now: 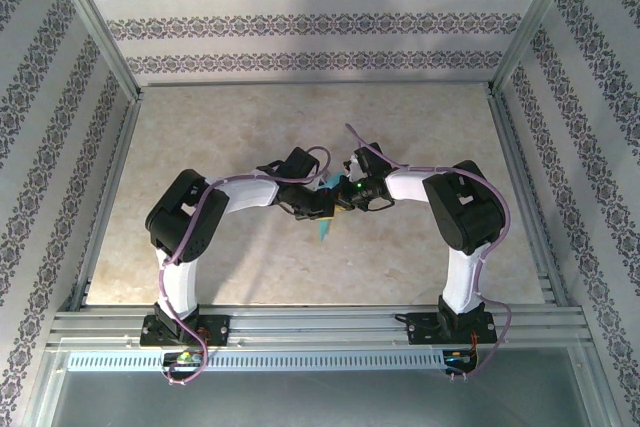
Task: Fold a paper plane with a square sheet of paper (fold left side to right side)
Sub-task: Fold the wing for the fifth time at the center of the table.
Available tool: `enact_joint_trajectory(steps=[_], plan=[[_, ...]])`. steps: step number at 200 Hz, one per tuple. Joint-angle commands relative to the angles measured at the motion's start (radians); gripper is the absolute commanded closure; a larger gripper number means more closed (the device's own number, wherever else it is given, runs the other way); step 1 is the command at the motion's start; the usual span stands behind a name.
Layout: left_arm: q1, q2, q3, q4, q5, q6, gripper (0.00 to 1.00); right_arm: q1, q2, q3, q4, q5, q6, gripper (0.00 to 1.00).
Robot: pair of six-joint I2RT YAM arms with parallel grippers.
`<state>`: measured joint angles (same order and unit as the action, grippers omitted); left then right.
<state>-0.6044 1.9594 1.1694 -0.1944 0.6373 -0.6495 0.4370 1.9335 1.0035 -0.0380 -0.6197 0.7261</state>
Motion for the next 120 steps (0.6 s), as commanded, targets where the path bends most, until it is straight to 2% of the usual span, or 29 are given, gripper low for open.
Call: enact_joint_trajectory(steps=[1, 52, 120], plan=[[0.014, 0.031, 0.010, -0.029, -0.017, 0.044, 0.98, 0.020, 0.071, -0.031, -0.100, 0.109, -0.014, 1.00], [0.009, 0.039, -0.061, 0.020, 0.005, 0.042, 0.99, 0.020, 0.076, -0.031, -0.103, 0.110, -0.017, 1.00], [-0.021, -0.045, -0.151, 0.021, 0.054, 0.131, 0.98, 0.019, 0.078, -0.024, -0.111, 0.110, -0.021, 1.00]])
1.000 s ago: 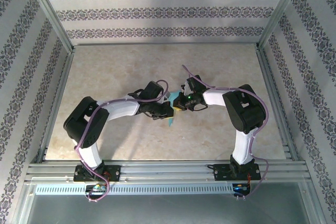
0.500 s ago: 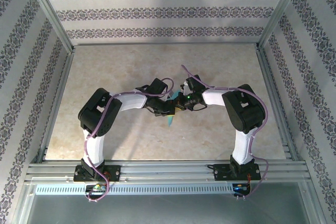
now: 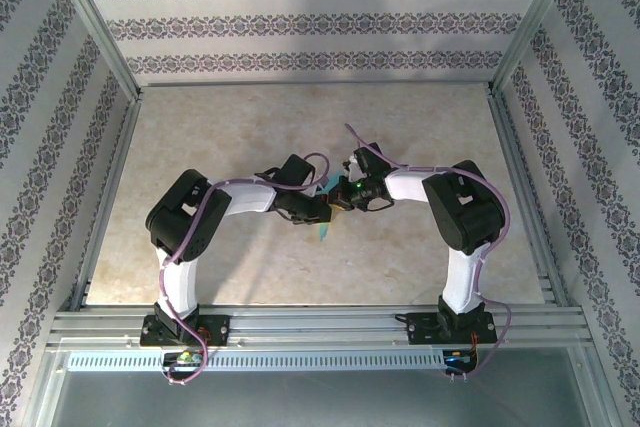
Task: Fold a paper plane with a square sheet of paper (fold left side to right side)
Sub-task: Fold the wing for the fifth time at the center of the table, then turn over the paper plane at the center of the table.
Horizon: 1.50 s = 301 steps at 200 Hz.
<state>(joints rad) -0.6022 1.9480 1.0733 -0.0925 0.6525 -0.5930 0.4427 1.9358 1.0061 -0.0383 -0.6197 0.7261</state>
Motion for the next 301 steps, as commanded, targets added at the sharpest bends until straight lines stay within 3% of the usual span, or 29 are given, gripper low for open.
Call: enact_joint_trajectory(steps=[1, 35, 132, 165, 201, 226, 265, 301], plan=[[-0.024, -0.035, -0.056, -0.082, 0.040, 0.077, 0.98, 0.013, 0.076, -0.026, -0.111, 0.110, -0.021, 1.00], [-0.048, -0.069, -0.094, -0.100, 0.069, 0.129, 0.98, 0.011, 0.075, -0.023, -0.115, 0.115, -0.024, 1.00], [-0.082, -0.206, -0.203, -0.042, 0.047, 0.100, 0.97, 0.010, 0.036, 0.044, -0.157, 0.114, -0.049, 1.00], [-0.066, -0.352, -0.230, 0.006, -0.014, 0.097, 0.95, 0.014, -0.054, 0.127, -0.228, 0.147, -0.089, 0.82], [-0.021, -0.543, -0.315, 0.085, -0.171, 0.093, 0.95, 0.043, -0.157, 0.202, -0.387, 0.308, -0.165, 0.61], [0.014, -0.656, -0.387, 0.109, -0.340, 0.073, 0.85, 0.081, -0.197, 0.210, -0.456, 0.418, -0.182, 0.53], [0.058, -0.771, -0.468, 0.130, -0.516, 0.036, 0.55, 0.176, -0.148, 0.265, -0.545, 0.562, -0.192, 0.42], [0.085, -0.821, -0.496, 0.114, -0.572, 0.018, 0.48, 0.231, -0.040, 0.347, -0.585, 0.632, -0.201, 0.40]])
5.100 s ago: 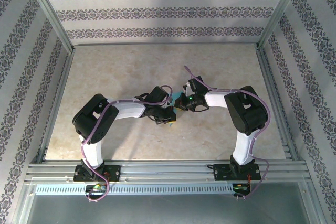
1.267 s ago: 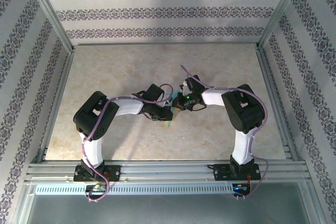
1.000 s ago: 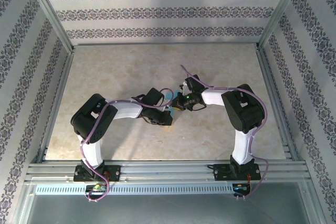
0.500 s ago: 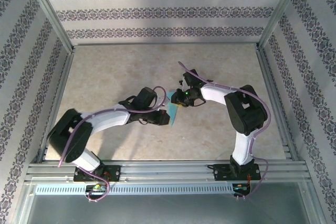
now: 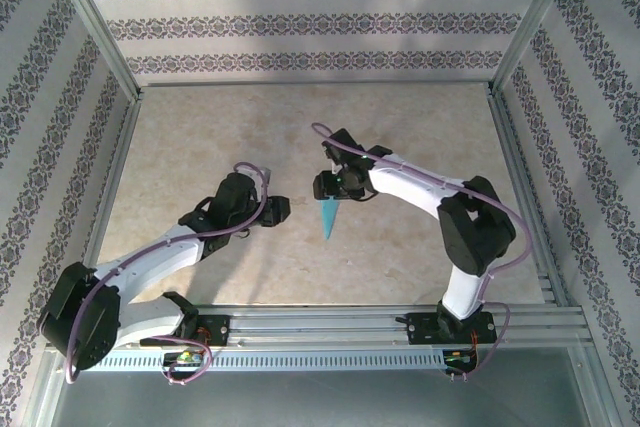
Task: Fold a paper plane with a square sheet of paper (fold left side to right side)
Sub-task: Turn over the paper plane at the center of the table.
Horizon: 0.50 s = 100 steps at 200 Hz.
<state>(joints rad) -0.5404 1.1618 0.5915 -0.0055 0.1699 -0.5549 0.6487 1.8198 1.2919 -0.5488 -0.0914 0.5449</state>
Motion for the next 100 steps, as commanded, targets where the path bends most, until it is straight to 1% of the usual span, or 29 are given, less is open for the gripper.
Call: enact_joint_trajectory(steps=[1, 29, 50, 58, 75, 100], plan=[[0.024, -0.034, -0.014, 0.026, -0.089, -0.020, 0.48, 0.026, 0.079, 0.063, -0.075, 0.104, -0.019, 0.40], [0.032, -0.052, -0.021, 0.002, -0.091, -0.020, 0.46, 0.040, 0.152, 0.118, -0.094, 0.134, -0.026, 0.41], [0.034, -0.062, -0.024, -0.012, -0.098, -0.023, 0.46, 0.042, 0.172, 0.132, -0.123, 0.178, -0.030, 0.46], [0.036, -0.066, -0.024, -0.017, -0.101, -0.025, 0.46, 0.042, 0.167, 0.126, -0.126, 0.190, -0.032, 0.49], [0.036, -0.077, -0.020, -0.033, -0.124, -0.021, 0.46, 0.042, 0.141, 0.112, -0.138, 0.216, -0.037, 0.67], [0.043, -0.105, -0.009, -0.064, -0.159, -0.016, 0.45, 0.046, 0.054, 0.081, -0.146, 0.262, -0.043, 0.90]])
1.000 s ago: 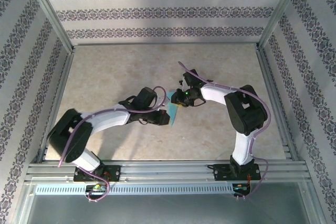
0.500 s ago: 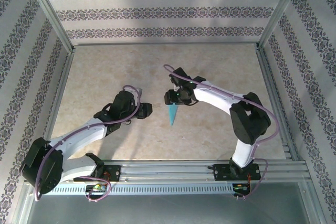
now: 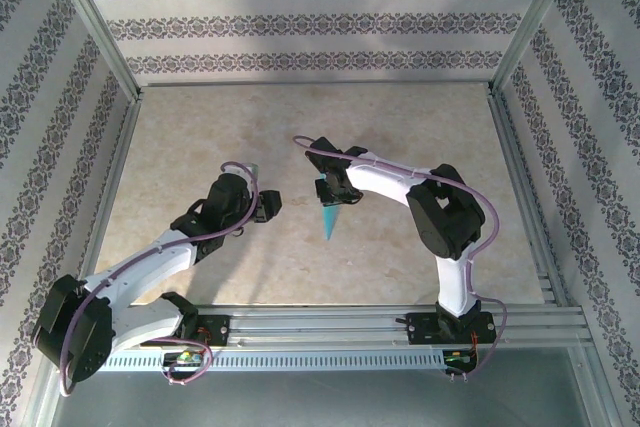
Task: Fold a paper plane with a square sheet of paper (fold left side to right side)
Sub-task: Turn over the paper plane at the center of the table.
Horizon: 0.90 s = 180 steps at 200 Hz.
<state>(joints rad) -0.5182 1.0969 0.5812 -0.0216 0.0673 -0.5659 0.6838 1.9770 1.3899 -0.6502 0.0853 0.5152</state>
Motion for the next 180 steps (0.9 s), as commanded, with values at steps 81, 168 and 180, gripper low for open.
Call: enact_joint_trajectory(steps=[81, 168, 180], plan=[[0.060, -0.225, -0.007, -0.124, -0.228, -0.015, 0.31, -0.040, -0.347, -0.145, 0.174, -0.228, 0.005, 1.00], [0.108, -0.434, -0.059, -0.235, -0.321, -0.054, 0.19, -0.034, -0.085, -0.281, 0.801, -0.636, 0.322, 1.00], [0.111, -0.431, -0.059, -0.242, -0.310, -0.054, 0.19, -0.037, -0.048, -0.278, 0.798, -0.618, 0.314, 1.00]])
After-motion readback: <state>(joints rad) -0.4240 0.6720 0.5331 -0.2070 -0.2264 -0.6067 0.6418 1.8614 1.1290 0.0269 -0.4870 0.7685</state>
